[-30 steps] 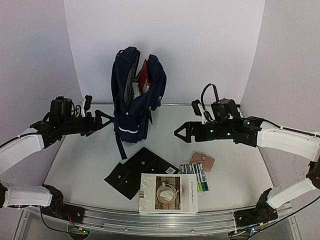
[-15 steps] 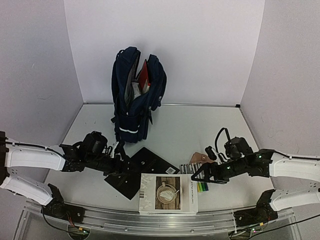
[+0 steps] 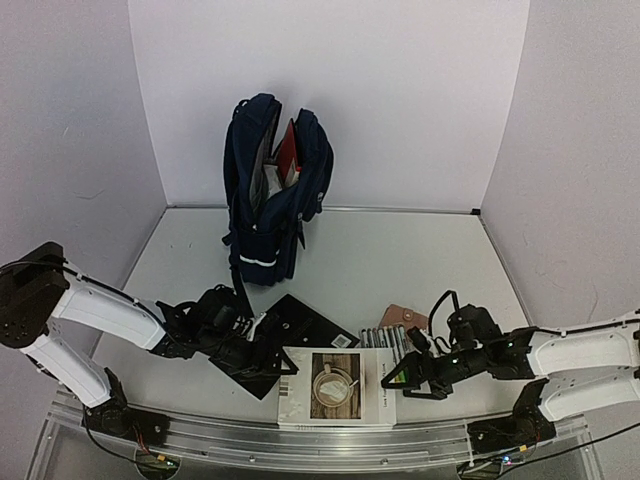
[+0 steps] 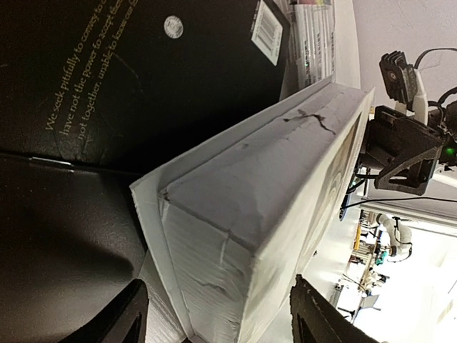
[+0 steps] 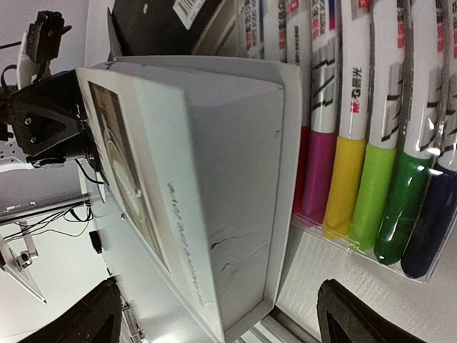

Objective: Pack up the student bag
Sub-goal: Pick up the book from the center of the board.

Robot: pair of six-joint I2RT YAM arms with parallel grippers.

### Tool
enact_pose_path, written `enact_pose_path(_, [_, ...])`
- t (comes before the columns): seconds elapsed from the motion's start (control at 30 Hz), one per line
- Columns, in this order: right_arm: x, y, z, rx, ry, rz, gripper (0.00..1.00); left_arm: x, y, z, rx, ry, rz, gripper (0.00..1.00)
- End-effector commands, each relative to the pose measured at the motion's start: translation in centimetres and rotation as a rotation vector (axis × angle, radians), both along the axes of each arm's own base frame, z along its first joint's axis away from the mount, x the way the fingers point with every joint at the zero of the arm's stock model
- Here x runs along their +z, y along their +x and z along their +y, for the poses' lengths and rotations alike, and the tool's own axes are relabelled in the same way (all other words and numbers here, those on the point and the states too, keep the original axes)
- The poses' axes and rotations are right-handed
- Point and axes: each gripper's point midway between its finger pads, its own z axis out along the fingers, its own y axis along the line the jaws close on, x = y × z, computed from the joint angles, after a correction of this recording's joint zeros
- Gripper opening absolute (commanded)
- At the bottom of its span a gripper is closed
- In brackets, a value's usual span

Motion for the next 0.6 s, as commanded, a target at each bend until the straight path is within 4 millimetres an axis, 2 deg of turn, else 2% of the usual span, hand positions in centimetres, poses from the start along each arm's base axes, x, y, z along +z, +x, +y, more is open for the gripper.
enact_pose_path(0.0, [0.7, 0.6, 1.8, 0.006, 0.083, -0.026, 0.88, 1.5, -0.1, -2.0, -0.06, -0.078, -0.005, 0.64])
enact_pose_path(0.23, [-0.3, 0.2, 3.3, 0.007, 0.126, 0.001, 0.85, 0.6, -0.2, -1.9, -0.059, -0.066, 0.006, 0.52])
enact_pose_path(0.4, [0.1, 0.1, 5.2, 0.026, 0.19, -0.005, 0.83, 0.0, -0.2, -2.2, -0.064, -0.065, 0.018, 0.44])
enact_pose_path(0.5, [0.7, 0.2, 6.1, 0.027, 0.236, -0.009, 0.78, -0.2, -0.2, -2.3, -0.069, -0.062, 0.026, 0.39])
enact_pose_path(0.57, [1.3, 0.3, 6.5, 0.026, 0.266, -0.015, 0.72, -0.2, -0.3, -2.2, -0.069, -0.061, 0.028, 0.37])
